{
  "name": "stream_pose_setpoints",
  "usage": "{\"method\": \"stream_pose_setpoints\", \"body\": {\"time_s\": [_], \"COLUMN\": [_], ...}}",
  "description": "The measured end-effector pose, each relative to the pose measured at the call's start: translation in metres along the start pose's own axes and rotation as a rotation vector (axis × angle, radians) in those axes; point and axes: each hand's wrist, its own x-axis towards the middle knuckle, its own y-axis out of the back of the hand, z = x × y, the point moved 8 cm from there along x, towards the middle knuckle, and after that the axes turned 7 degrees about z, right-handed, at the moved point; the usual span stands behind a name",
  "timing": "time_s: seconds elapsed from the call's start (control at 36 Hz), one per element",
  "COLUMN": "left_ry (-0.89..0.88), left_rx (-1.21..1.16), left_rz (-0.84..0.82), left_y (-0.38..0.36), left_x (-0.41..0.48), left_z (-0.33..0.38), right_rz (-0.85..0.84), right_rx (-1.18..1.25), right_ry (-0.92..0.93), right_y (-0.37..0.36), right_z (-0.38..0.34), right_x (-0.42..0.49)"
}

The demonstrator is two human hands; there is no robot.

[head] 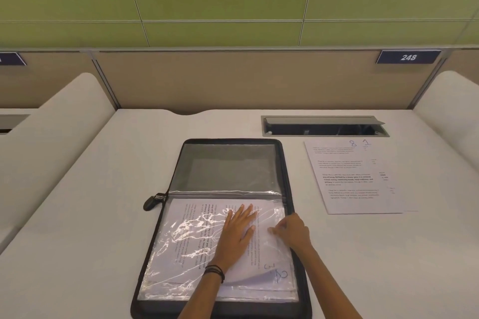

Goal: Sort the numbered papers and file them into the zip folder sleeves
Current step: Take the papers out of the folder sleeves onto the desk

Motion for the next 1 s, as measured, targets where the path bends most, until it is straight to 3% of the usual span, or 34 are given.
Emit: {"method": "stream_pose_setpoints", "body": {"time_s": [0.58, 1.0], "left_ry": [-0.028, -0.075], "left_rx": [0.091, 0.083], "left_rz": [-0.018, -0.005], "left_y": [-0.004, -0.004], "left_x": [0.0, 0.008], "left_z": [-0.002, 0.017], "right_rz": [-0.021, 0.057], "right_rx": [0.259, 0.221], "right_ry": [-0.081, -0.187], "right_y": [0.014, 0.063], "right_z": [0.01, 0.056], "right_x": [0.002, 0.006]}}
